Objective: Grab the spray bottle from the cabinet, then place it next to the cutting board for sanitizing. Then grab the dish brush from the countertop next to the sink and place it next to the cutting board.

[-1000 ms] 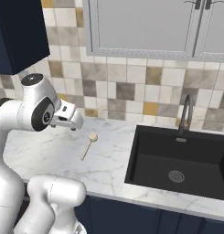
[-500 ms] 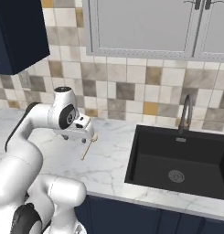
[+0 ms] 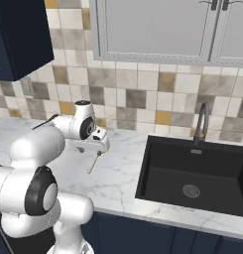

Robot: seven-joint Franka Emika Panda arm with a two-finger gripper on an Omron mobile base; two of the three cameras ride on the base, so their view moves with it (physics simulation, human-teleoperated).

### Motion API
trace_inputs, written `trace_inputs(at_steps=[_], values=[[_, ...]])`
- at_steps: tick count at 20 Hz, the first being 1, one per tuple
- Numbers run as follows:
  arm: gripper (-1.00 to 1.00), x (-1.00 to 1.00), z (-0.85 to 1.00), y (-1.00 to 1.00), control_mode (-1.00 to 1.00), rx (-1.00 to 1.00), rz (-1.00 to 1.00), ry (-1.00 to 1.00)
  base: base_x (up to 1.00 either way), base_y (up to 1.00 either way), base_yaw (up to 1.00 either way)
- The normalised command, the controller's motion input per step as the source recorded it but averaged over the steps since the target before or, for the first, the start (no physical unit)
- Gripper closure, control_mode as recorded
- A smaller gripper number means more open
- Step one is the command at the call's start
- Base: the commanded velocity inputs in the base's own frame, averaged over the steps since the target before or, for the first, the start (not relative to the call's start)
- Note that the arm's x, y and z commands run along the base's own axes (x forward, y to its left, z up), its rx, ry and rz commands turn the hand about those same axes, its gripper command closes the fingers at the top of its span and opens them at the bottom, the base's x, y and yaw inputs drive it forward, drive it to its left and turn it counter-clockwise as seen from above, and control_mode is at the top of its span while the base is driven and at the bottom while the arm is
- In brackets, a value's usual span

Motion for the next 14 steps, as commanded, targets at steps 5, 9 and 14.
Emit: trace_inputs(at_steps=[5,9,14], values=[[-1.00,0.63,-0.58,0.00,-1.00,0.00,0.00,0.01,0.00,0.00,0.00],[-1.00,0.40,-0.59,0.00,-1.00,0.08,0.00,0.00,0.00,0.00,0.00],[-1.00,0.28,-0.56,-0.01,-1.00,0.03,0.00,-0.04,0.00,0.00,0.00]])
